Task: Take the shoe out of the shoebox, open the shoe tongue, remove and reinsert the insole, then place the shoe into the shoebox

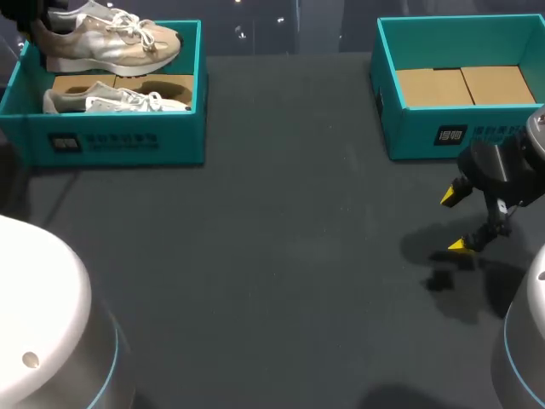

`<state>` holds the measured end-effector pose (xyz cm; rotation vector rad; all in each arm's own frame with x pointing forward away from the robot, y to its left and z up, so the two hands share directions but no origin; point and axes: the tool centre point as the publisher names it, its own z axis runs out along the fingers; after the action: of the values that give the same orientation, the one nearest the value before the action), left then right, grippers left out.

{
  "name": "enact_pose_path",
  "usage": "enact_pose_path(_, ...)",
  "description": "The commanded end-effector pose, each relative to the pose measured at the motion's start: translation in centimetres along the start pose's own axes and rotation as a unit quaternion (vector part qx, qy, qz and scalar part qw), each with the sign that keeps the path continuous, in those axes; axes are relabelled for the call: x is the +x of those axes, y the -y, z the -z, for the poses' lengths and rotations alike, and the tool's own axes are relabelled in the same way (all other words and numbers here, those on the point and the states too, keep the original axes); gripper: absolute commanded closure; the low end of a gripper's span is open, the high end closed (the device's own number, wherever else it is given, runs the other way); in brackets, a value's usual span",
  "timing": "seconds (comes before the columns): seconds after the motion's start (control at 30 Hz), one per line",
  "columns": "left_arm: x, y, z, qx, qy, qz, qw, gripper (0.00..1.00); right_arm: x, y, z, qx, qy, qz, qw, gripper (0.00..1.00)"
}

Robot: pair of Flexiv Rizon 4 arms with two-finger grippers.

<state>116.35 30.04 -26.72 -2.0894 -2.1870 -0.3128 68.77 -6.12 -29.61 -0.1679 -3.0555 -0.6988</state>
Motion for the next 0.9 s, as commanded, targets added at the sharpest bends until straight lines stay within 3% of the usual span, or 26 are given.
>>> enact_pose_path(0.03,-0.4,-1.1,-1.0,0.006,-0.004,-0.004,1.0,1.0,0.2,0.0,-0.1,0.001,0.002,0.0,1.0,0.0)
enact_pose_path(0.9,-2.7,-3.0,-6.3,0.014,-0.029,0.008,0.999,1.0,0.2,0.0,-0.1,0.001,0.002,0.0,1.0,0.0)
